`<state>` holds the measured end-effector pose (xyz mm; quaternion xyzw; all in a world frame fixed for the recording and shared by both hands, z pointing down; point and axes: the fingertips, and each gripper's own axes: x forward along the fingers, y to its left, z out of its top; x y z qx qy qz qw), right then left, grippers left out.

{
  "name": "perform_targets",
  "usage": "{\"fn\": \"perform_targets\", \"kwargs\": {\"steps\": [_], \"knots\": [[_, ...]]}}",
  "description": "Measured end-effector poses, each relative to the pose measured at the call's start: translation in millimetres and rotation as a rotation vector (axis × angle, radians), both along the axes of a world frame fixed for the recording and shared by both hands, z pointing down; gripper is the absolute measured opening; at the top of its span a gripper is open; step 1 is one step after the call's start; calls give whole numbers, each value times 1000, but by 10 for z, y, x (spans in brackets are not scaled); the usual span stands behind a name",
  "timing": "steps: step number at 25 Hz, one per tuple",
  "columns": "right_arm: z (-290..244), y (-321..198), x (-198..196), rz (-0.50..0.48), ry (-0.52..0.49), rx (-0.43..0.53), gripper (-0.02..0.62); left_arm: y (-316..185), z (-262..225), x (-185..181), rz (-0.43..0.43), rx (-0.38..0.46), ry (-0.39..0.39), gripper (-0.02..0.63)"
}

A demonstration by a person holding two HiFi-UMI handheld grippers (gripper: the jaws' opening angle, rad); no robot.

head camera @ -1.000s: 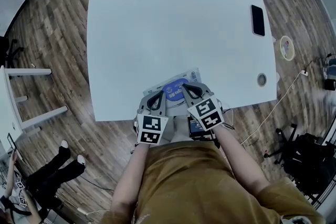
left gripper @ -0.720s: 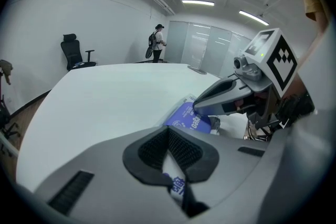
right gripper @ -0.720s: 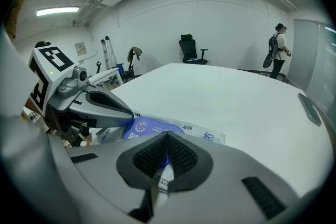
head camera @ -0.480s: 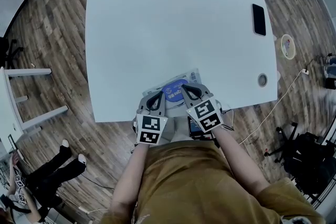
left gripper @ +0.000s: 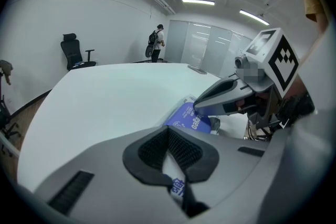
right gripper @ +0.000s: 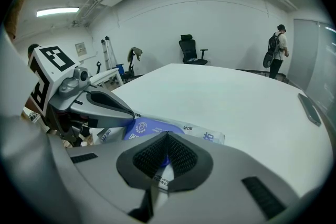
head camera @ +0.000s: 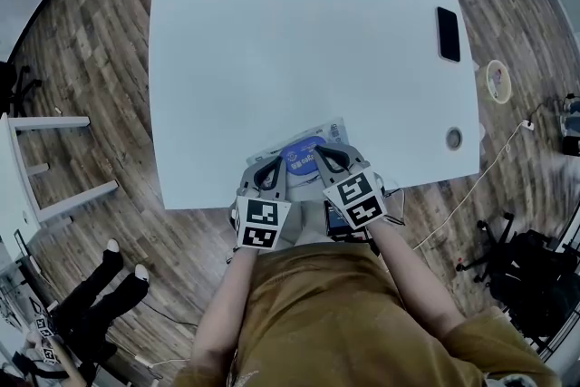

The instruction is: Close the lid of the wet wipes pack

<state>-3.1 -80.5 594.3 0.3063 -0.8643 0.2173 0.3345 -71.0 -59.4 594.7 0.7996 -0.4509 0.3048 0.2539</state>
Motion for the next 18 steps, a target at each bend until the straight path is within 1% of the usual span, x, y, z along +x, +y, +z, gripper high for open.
{"fn": "perform_targets", "kwargs": {"steps": [9,13,18], "knots": [[-150,-17,-16,10,-23,34,8,17,-87,-14,-10,25,-4,5],[-169,-8,36,21,-16,34,8,17,-123,-32,-19,35,-5,5],[-227,-14,79,41,-34,52,9,44,-180,-60,-34,50,-8,5]]}}
